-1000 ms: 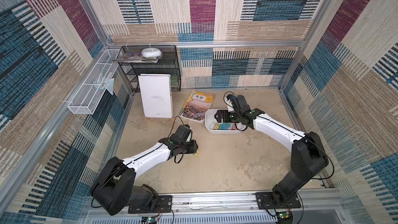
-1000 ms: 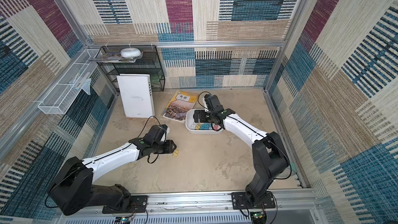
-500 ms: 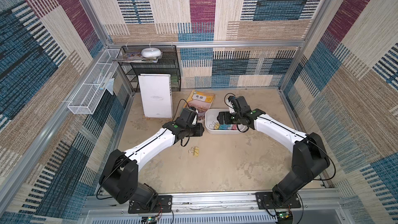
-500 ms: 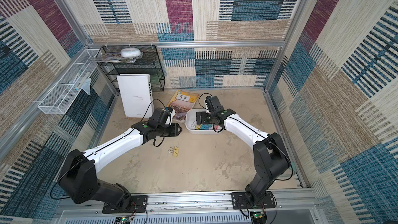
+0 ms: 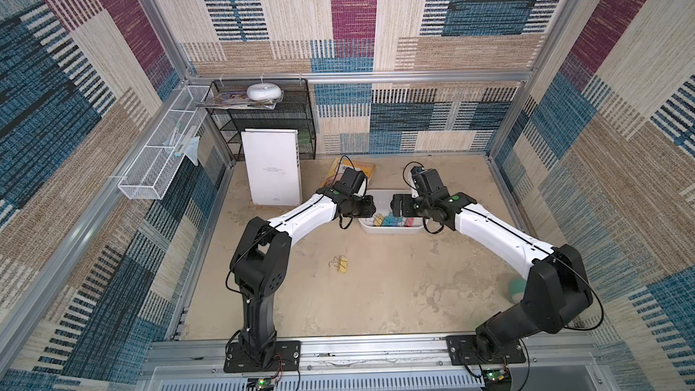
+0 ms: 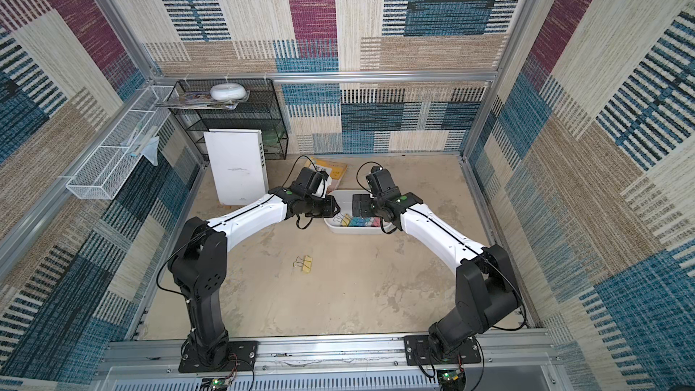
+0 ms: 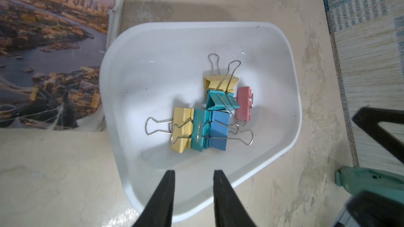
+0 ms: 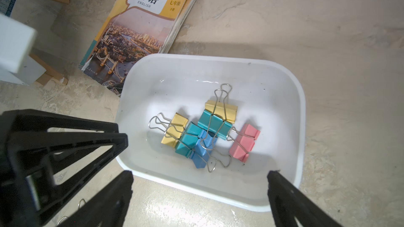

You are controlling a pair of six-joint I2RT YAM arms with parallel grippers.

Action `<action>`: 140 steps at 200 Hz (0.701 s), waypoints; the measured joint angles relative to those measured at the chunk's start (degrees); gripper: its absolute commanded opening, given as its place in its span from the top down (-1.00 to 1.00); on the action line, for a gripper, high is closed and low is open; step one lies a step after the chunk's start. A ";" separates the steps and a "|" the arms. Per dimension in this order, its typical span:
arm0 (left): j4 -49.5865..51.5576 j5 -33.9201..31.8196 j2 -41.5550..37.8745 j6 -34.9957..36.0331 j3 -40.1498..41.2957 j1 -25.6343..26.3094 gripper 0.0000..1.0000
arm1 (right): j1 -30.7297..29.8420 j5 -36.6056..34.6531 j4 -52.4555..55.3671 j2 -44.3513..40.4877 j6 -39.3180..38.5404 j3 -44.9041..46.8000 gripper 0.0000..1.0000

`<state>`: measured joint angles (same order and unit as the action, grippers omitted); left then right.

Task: Take out the binder clips from the storage box
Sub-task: Pick up the binder clip from the storage box.

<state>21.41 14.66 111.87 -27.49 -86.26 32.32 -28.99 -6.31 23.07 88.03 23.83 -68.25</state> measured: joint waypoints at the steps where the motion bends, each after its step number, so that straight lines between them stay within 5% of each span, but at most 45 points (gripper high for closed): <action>1: 0.04 0.07 0.13 0.02 -0.09 0.00 0.31 | 0.04 -0.04 0.00 -0.04 0.00 0.02 -0.98; 86: 4.44 1.42 8.59 1.55 -7.02 -0.11 0.33 | 1.36 -1.18 0.83 -1.57 0.76 0.87 -0.98; 140: 5.73 1.90 11.23 2.21 -9.09 -0.11 0.55 | 1.92 -1.18 0.83 -1.57 0.76 0.87 -0.98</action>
<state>27.14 16.56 123.11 -25.28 -95.35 32.21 -27.07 -7.49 23.90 86.46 24.60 -67.37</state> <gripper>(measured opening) 0.248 0.991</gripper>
